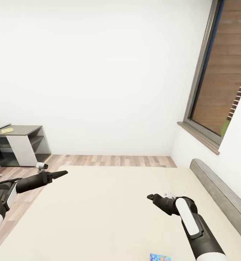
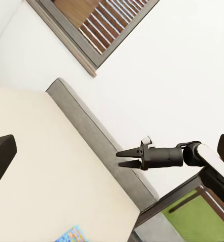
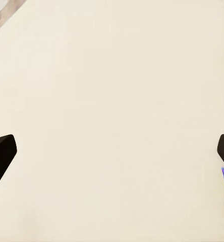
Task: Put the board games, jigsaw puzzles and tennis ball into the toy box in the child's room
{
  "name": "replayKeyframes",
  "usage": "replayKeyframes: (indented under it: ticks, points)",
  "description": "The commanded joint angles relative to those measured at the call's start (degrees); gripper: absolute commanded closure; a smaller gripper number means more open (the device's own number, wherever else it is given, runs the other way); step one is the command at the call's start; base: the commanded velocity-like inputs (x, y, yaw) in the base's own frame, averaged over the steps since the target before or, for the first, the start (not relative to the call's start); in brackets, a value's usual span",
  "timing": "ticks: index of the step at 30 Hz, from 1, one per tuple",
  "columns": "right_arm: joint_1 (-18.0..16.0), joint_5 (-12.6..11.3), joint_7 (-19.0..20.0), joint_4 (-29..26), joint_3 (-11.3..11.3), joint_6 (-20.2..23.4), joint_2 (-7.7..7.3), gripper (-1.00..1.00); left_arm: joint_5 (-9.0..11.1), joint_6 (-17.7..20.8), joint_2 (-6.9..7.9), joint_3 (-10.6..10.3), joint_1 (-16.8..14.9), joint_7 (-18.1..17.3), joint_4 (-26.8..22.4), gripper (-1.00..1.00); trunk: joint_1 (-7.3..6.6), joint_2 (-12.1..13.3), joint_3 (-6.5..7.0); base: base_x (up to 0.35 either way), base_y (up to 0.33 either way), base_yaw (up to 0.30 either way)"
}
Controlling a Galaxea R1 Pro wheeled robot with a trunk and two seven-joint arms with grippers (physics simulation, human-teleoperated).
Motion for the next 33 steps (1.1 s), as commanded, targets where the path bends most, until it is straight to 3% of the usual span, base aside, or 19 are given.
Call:
replayKeyframes:
  ticks: [1, 13, 33]
  points:
    - [0.0, -0.6, -0.5, 0.0, -0.1, 0.2, 0.02, -1.00, 0.0, 0.6, 0.01, 0.0, 0.0, -0.2, 0.0, -1.00, 0.04, -0.1, -0.12, 0.000, -0.236, 0.000]
    - [0.0, -0.6, -0.5, 0.0, -0.1, 0.2, 0.02, -1.00, 0.0, 0.6, 0.01, 0.0, 0.0, -0.2, 0.0, -1.00, 0.04, -0.1, -0.12, 0.000, -0.214, 0.000]
    - [0.0, -0.6, -0.5, 0.0, -0.1, 0.2, 0.02, -1.00, 0.0, 0.6, 0.01, 0.0, 0.0, -0.2, 0.0, -1.00, 0.04, -0.1, -0.12, 0.000, -0.013, 0.000]
